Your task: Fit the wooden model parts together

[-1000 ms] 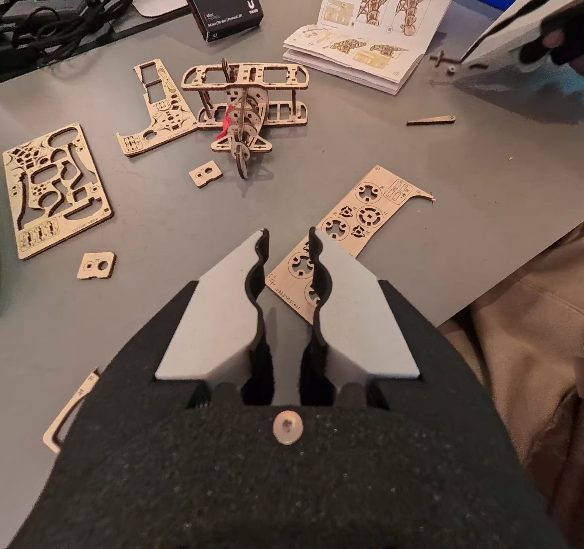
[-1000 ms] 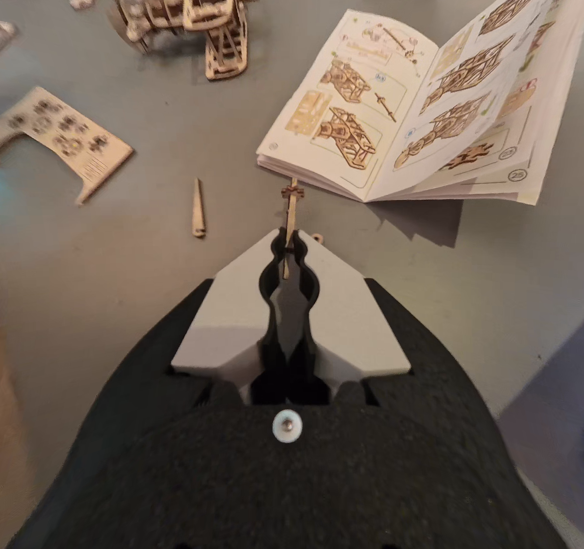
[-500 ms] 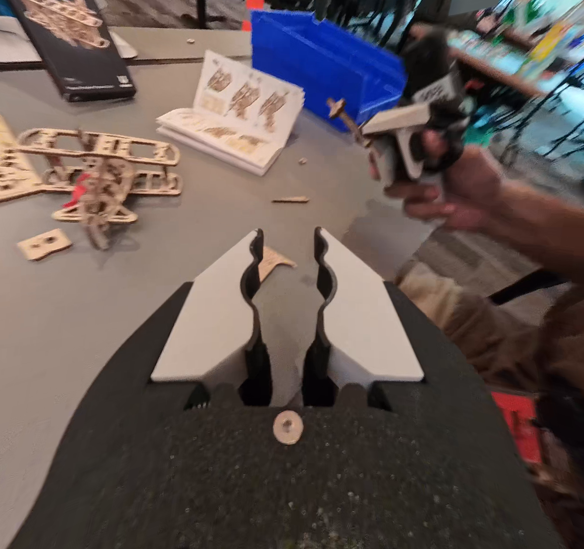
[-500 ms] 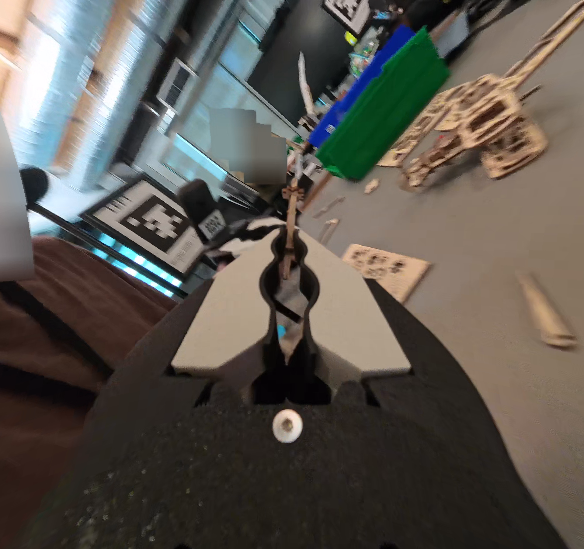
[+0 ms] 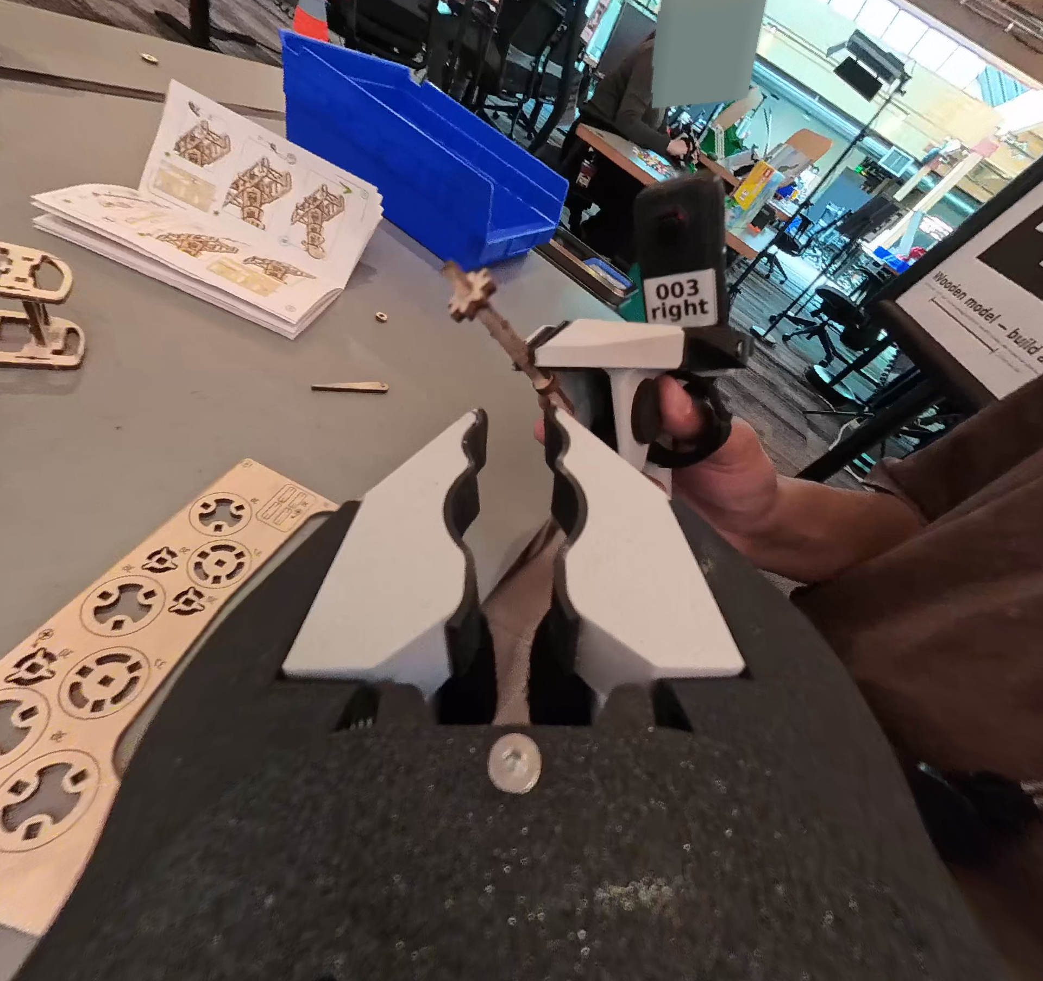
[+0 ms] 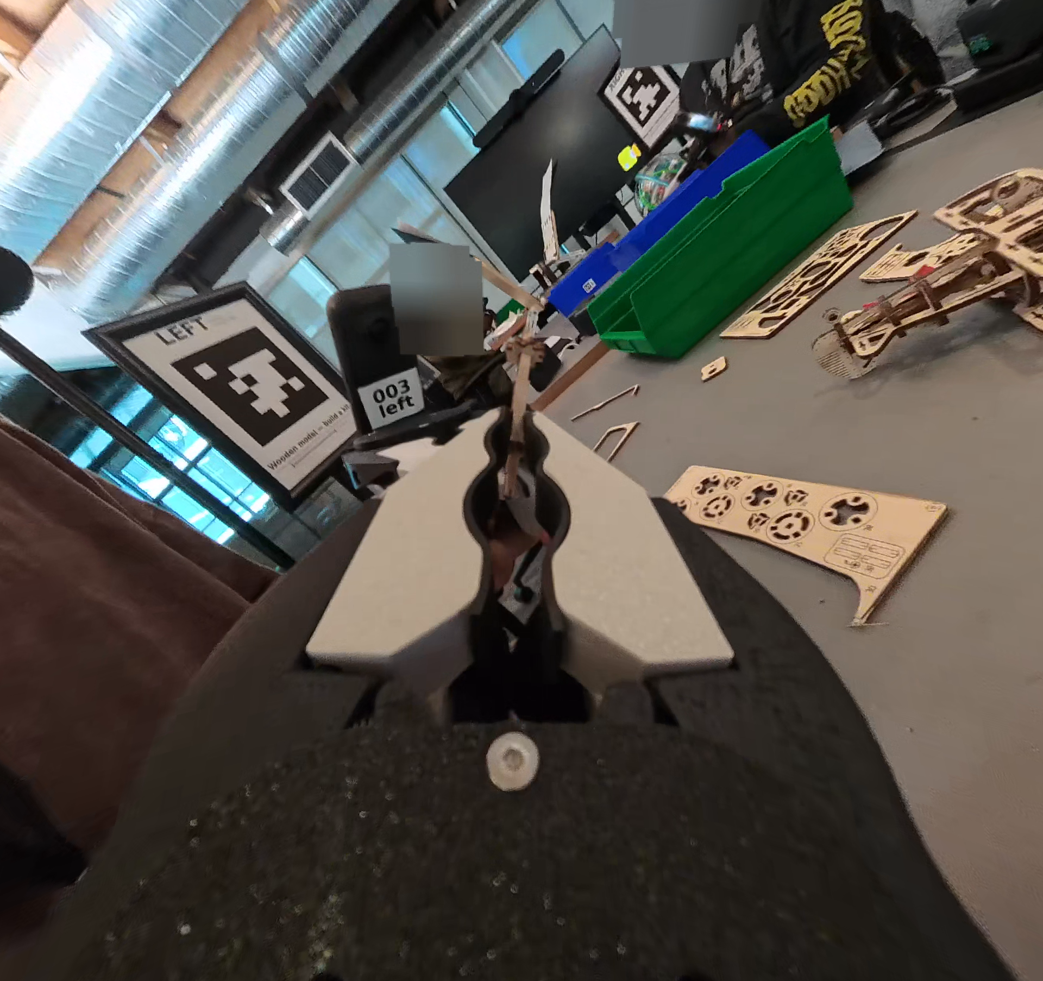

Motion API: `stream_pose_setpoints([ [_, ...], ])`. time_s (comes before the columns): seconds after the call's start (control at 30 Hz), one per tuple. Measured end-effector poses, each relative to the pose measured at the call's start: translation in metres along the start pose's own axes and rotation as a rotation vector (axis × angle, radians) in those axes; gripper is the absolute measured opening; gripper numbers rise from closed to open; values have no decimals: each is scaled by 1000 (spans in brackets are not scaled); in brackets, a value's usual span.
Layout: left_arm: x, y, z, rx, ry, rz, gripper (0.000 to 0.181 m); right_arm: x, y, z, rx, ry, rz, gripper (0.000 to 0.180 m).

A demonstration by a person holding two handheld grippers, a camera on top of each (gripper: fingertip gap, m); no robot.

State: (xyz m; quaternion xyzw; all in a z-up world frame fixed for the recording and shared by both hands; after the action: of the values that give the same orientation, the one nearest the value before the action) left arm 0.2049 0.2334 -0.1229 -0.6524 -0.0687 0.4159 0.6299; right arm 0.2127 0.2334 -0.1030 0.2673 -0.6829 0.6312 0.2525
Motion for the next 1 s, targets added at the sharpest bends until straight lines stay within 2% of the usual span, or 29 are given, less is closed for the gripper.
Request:
stream_pose_setpoints([
  [0.2,-7,10,-8,55,40,-18,20,-9,2,7,-4,48,42,2],
  [0.37,5,13,-16,99,-4,-61,21,-32,11,18,99,120,111,3],
  [0.47,30,19,-13,165,-90,-106,21,-63,-5,41,140,210,193,3],
  [0.57,52,24,-10,210,-150,-138,21,-87,-9,66,231,210,222,3],
  [0.67,54,32,-15,242,-85,-83,22,-102,-3,83,257,199,173,3],
  [0.8,59,34,-24,235,-56,-31,23,-108,4,81,251,135,72,3],
  [1.0,66,44,-25,301,-107,-103,22,-113,-3,83,216,137,41,3],
])
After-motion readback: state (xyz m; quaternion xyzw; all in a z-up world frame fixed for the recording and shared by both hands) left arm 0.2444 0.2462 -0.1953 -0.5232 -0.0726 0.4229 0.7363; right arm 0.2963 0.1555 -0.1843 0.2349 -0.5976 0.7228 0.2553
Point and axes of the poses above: each gripper's, where its closed fingertips meet, z back along the fingers, y out of its underside, x = y × z across the jaws, the point moved 1 cm from there along z, back along the fingers, and after that the axes turned 8 degrees about y, right-handed, at the moved point
